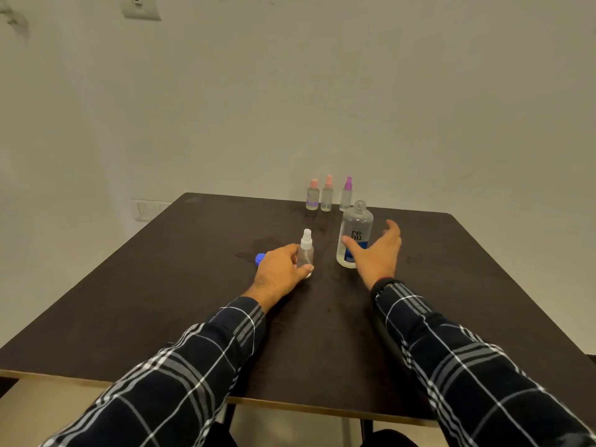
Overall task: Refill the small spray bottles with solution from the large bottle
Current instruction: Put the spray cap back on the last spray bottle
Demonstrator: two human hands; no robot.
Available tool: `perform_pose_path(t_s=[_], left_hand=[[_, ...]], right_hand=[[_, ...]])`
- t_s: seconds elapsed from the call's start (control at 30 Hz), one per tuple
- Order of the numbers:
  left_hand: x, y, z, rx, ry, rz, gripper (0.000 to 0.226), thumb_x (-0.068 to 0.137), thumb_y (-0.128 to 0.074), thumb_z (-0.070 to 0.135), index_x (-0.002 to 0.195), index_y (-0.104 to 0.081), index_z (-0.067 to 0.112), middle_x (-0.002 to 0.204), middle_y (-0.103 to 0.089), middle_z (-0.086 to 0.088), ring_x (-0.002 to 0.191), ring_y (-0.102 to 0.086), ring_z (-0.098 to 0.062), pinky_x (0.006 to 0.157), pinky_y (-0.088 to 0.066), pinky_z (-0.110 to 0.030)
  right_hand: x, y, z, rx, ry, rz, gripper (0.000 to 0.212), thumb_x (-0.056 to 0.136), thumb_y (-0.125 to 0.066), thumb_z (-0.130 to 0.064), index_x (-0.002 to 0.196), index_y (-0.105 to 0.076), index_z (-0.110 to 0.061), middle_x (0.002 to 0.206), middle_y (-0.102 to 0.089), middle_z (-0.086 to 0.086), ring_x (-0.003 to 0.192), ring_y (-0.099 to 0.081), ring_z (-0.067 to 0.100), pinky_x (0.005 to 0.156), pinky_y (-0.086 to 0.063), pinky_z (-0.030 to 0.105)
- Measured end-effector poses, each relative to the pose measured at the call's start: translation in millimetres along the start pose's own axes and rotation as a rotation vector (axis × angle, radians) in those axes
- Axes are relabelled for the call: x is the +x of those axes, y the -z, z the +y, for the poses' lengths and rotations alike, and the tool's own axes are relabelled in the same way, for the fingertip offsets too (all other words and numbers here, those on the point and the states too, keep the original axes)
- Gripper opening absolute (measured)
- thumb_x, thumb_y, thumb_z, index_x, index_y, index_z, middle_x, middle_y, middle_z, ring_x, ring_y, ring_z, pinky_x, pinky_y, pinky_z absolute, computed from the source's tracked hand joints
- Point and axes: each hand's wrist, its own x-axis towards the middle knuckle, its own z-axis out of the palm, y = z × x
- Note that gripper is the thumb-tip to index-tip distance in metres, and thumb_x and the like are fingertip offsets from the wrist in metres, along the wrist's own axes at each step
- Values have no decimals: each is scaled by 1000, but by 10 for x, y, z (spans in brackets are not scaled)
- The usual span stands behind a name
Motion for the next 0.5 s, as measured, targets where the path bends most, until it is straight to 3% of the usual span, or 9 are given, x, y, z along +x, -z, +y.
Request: perform_pose_path(t_s=[0.1, 0.2, 0.37, 0.5], left_hand=[[95, 40, -37, 23, -13, -51, 37, 87, -73, 40, 114, -63, 16, 101, -68, 2, 91, -63, -13, 75, -48, -24], [266, 89, -47, 31, -43, -97, 38, 84, -75, 41, 111, -65, 16, 101, -69, 3, 92, -65, -15, 84, -54, -35], [641, 113, -6, -11, -95, -66, 36, 86, -75, 33, 119, -66, 22, 102, -65, 10, 94, -62, -11, 80, -45, -25], [1025, 139, -55, 2, -88, -26, 41, 86, -75, 32, 124, -65, 21, 110, -69, 2, 94, -61, -13, 80, -42, -24]], right_hand=[[110, 18, 33, 95, -51, -159, 103, 76, -85, -32, 155, -19, -22, 153, -39, 9, 138, -43, 28, 113, -39, 45], [127, -21, 98, 91, -27, -225, 76, 81, -81, -28, 144, -38, -23, 141, -54, 2, 129, -52, 24, 107, -44, 40], [185, -108, 168, 7, 29, -228, 67, 82, -79, -30, 138, -43, -23, 136, -57, -1, 125, -55, 21, 107, -46, 42], [279, -147, 193, -44, 45, -214, 67, 82, -79, -32, 138, -43, -21, 135, -58, 0, 123, -56, 21, 105, -47, 41]])
